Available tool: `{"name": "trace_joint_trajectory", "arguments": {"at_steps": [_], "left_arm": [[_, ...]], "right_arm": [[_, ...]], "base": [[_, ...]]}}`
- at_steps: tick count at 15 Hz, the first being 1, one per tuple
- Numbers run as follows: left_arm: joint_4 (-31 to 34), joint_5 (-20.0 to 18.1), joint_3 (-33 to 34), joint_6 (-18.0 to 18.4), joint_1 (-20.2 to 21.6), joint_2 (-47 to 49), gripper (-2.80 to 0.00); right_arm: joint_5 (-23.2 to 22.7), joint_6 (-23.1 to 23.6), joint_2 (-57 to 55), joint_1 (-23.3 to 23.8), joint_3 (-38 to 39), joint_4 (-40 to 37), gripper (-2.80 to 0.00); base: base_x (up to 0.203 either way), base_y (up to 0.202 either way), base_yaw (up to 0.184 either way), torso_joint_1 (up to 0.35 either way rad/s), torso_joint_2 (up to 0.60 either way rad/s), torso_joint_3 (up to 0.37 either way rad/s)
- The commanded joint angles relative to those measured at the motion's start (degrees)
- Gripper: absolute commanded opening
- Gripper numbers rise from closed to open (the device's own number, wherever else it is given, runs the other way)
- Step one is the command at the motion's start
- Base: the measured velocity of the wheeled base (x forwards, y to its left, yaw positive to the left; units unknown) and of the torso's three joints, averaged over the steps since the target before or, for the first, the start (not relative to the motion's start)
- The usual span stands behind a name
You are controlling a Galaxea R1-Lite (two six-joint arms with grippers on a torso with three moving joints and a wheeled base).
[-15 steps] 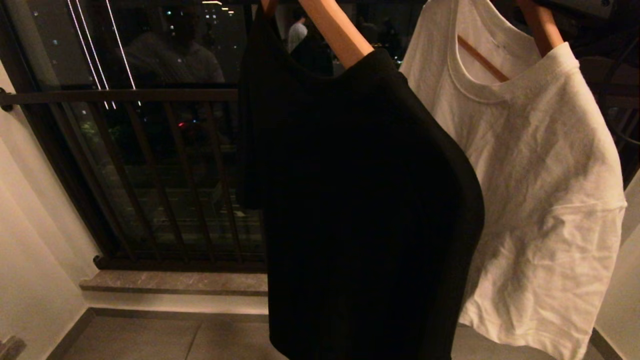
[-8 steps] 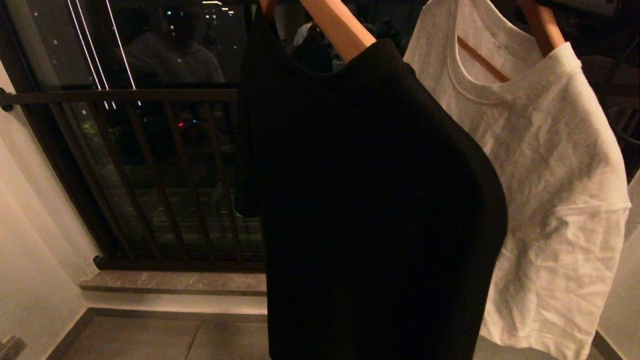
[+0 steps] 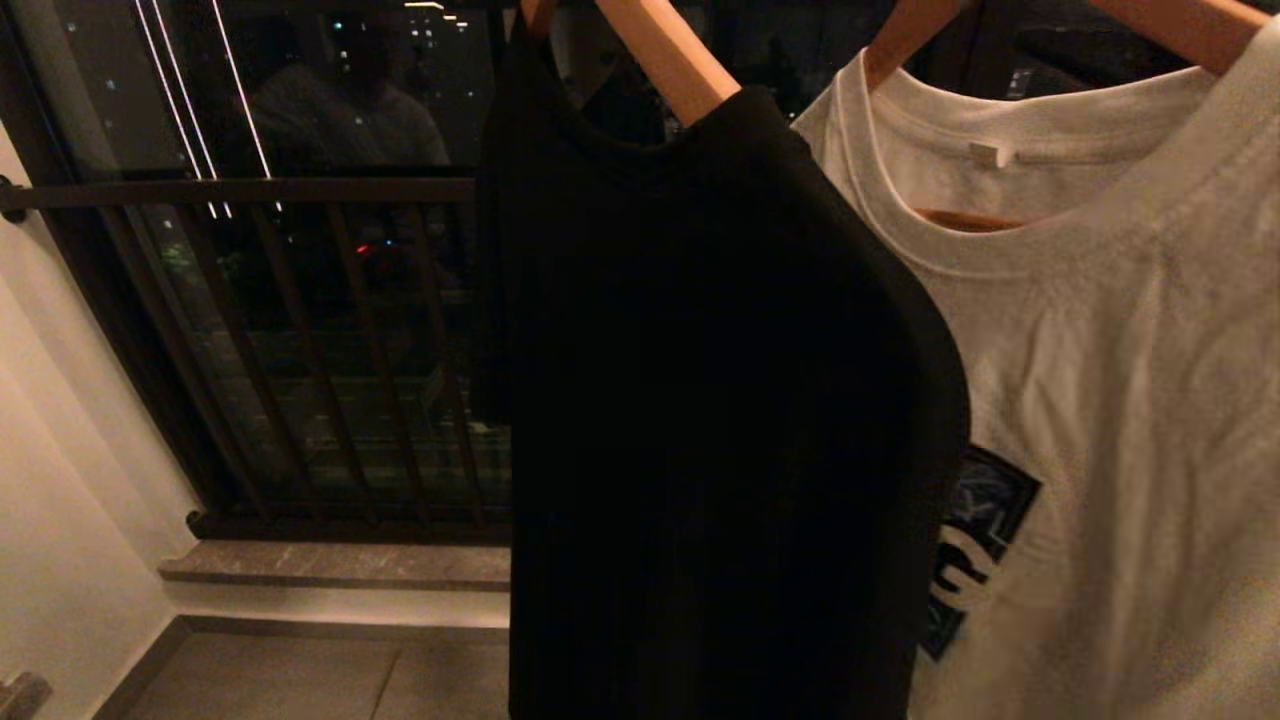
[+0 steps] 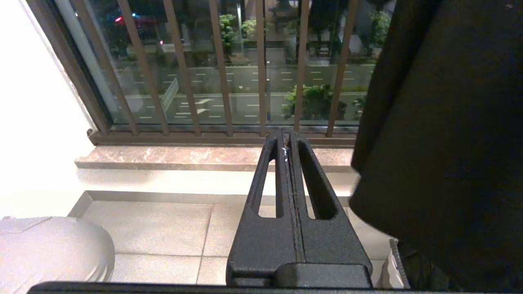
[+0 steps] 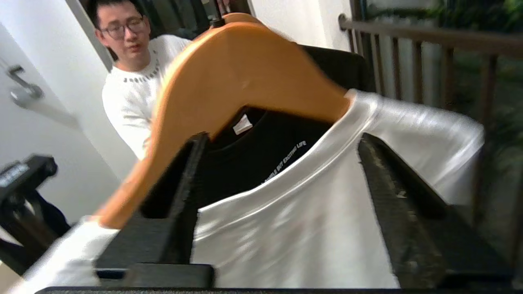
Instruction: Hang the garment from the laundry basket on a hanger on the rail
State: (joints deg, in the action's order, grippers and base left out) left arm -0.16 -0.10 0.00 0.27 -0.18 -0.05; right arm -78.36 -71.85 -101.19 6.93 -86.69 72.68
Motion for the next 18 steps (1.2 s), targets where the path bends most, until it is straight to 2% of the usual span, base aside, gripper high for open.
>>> {"name": "trace_joint_trajectory", "arguments": {"at_steps": [1, 5, 6, 9, 11, 15, 18], "left_arm": [[0.0, 0.0, 0.1, 0.0, 0.0, 0.0, -2.8], [0.0, 0.0, 0.1, 0.0, 0.0, 0.0, -2.8], [0.0, 0.0, 0.1, 0.0, 0.0, 0.0, -2.8], [0.0, 0.0, 0.1, 0.0, 0.0, 0.0, -2.8], [0.0, 0.0, 0.1, 0.0, 0.0, 0.0, -2.8], [0.0, 0.0, 0.1, 0.0, 0.0, 0.0, -2.8], [0.0, 0.0, 0.1, 0.0, 0.0, 0.0, -2.8]], "right_arm": [[-0.4, -0.4, 2.2, 0.8, 2.3, 2.3, 0.0], [-0.4, -0.2, 8.7, 3.7, 9.9, 4.4, 0.0], [-0.5, -0.2, 10.6, 4.8, 12.5, 5.6, -2.8], [-0.8, -0.2, 16.5, 7.5, 20.5, 9.0, -2.8], [-2.2, -0.4, 20.1, 10.4, 22.6, 9.5, -2.8], [-4.4, -0.9, 28.6, 11.0, 28.9, 8.9, -2.8], [-7.2, -3.5, 35.3, 11.0, 35.1, 8.6, -2.8]], "base": [[0.0, 0.0, 0.0, 0.0, 0.0, 0.0], [0.0, 0.0, 0.0, 0.0, 0.0, 0.0], [0.0, 0.0, 0.0, 0.0, 0.0, 0.0], [0.0, 0.0, 0.0, 0.0, 0.0, 0.0], [0.0, 0.0, 0.0, 0.001, 0.0, 0.013], [0.0, 0.0, 0.0, 0.0, 0.0, 0.0], [0.0, 0.0, 0.0, 0.0, 0.0, 0.0]]}}
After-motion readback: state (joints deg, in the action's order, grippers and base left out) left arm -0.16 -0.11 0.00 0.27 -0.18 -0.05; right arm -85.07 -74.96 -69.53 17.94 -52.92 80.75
